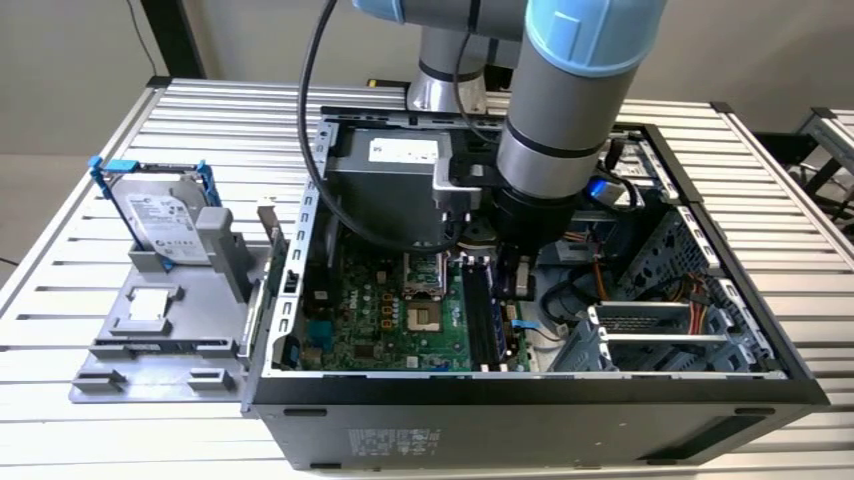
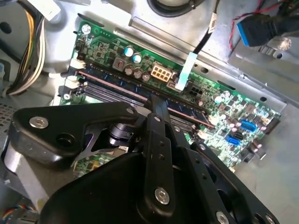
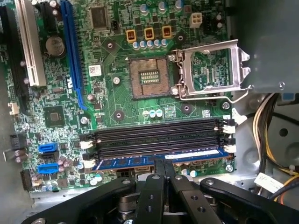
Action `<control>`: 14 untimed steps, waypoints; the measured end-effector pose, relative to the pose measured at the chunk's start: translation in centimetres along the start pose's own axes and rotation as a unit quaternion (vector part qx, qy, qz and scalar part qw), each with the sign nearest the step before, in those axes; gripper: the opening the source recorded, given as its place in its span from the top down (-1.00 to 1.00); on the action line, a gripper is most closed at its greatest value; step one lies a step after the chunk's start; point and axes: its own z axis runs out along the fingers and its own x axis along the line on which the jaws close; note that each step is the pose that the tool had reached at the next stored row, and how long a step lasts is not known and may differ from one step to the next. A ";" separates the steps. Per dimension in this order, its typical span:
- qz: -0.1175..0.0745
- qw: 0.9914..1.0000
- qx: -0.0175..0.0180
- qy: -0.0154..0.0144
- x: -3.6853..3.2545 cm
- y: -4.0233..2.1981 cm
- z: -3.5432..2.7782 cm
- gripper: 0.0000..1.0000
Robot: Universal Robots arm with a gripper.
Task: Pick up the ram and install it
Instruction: 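Press down the ram until it locks into place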
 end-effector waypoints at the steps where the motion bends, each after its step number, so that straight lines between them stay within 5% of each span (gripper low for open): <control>1: -0.004 1.000 0.000 0.000 0.00 0.00 0.05 1.00; 10: -0.006 1.000 -0.001 0.000 0.00 -0.01 0.14 1.00; 14: -0.006 1.000 -0.001 0.000 0.00 0.00 0.72 1.00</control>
